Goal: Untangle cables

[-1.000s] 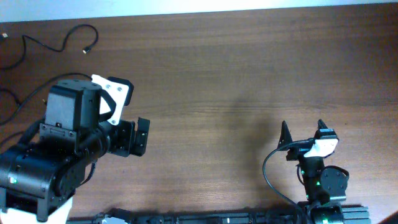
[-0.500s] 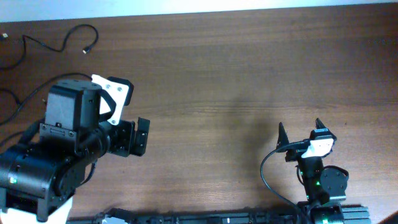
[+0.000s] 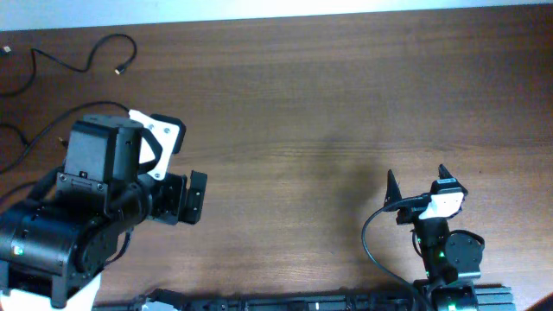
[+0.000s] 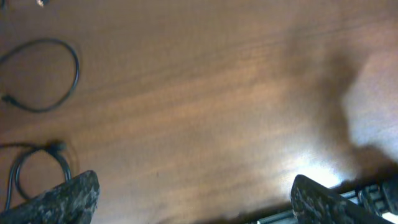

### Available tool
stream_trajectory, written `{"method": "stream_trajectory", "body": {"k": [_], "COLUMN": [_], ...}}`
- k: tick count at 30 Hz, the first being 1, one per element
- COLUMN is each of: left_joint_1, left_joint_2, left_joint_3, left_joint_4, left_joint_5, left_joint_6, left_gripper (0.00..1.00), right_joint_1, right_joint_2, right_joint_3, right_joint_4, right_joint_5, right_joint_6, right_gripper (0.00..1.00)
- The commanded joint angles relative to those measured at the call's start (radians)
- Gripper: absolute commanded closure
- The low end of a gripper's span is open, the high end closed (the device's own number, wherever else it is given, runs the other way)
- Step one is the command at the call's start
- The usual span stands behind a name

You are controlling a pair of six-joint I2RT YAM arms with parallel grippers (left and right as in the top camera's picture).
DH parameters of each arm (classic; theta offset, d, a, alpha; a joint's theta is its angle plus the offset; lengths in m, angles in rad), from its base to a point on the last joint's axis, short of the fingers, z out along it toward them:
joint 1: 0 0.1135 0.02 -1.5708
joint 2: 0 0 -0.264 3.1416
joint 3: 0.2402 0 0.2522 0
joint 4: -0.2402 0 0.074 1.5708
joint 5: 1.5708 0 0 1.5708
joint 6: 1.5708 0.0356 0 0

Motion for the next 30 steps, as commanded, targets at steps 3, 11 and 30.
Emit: {"method": "stream_trajectory", "body": {"k": [3,11,30], "left_joint_1": [0.001,0.188,0.355], "left_joint_2": [0.002,-0.309,-1.030], "left_joint_3": [0.002,-0.527,-1.551], "left_joint_4": [-0.021,0.272,1.391], "left_joint_5": [0.008,0.127,0.320], "left_joint_6": [-0.010,0.000,0.060], "left_gripper": [0.01,0.01,0.01], "right_joint_1": [-0.007,-0.007,-0.007], "right_joint_2": [-0.010,-0.010,-0.010], "right_joint_3": [-0.007,-0.007,-0.007], "right_joint_4": [-0.005,-0.005,-0.004], "right_joint_5": [0.012,0.012,0.012], "right_joint_6": [0.008,0.008,0.008], "right_gripper": [0.02,0.02,0.02]}}
